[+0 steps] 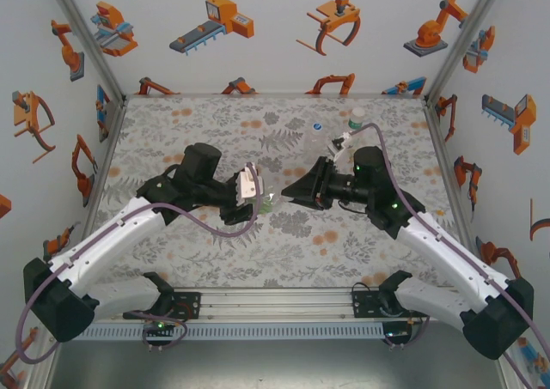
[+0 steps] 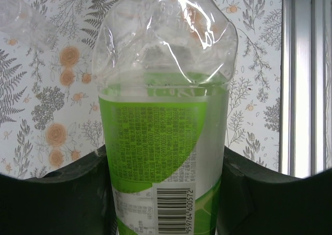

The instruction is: Screw on the bottle caps

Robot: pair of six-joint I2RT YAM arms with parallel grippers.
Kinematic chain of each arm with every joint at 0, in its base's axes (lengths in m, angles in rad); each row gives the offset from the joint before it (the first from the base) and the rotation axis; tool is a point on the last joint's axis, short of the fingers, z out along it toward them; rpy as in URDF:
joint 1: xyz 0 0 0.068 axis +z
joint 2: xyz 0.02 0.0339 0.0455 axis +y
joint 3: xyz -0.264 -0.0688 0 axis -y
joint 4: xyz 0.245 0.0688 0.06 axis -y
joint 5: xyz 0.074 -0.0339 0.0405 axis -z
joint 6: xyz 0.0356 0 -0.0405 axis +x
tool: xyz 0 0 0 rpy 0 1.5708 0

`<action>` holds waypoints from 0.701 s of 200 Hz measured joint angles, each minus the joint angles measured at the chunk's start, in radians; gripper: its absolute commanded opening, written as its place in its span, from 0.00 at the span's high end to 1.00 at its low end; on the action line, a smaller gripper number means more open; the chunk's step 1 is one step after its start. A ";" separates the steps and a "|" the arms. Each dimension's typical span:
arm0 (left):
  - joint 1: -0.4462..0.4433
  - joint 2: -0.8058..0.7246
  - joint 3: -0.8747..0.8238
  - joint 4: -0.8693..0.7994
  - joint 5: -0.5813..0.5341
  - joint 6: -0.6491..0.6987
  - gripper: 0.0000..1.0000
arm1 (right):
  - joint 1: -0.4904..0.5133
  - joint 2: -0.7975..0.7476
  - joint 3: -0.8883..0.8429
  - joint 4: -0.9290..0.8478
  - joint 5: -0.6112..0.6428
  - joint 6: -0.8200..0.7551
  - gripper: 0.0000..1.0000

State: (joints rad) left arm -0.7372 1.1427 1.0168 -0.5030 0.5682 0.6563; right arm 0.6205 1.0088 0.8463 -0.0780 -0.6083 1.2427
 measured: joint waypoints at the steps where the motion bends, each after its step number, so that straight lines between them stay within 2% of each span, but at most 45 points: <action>1: 0.000 0.000 0.000 0.000 0.000 0.000 1.00 | 0.000 0.000 0.000 0.000 0.000 0.002 1.00; 29: 0.000 -0.007 0.000 0.000 -0.001 0.000 1.00 | 0.000 0.000 0.007 -0.014 -0.004 0.042 1.00; 70: -0.001 -0.008 0.000 0.009 0.008 0.001 1.00 | 0.000 0.001 0.043 -0.075 -0.003 0.002 0.66; 94: -0.003 -0.008 0.000 0.045 0.018 0.001 1.00 | 0.001 -0.002 0.106 -0.153 0.016 -0.093 0.54; 140: -0.008 -0.008 0.000 0.084 0.023 0.001 1.00 | 0.015 -0.115 0.153 -0.232 0.100 -0.349 0.52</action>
State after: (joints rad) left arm -0.7456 1.1347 1.0168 -0.4187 0.5915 0.6571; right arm 0.6357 0.8940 0.9993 -0.3103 -0.5079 0.8936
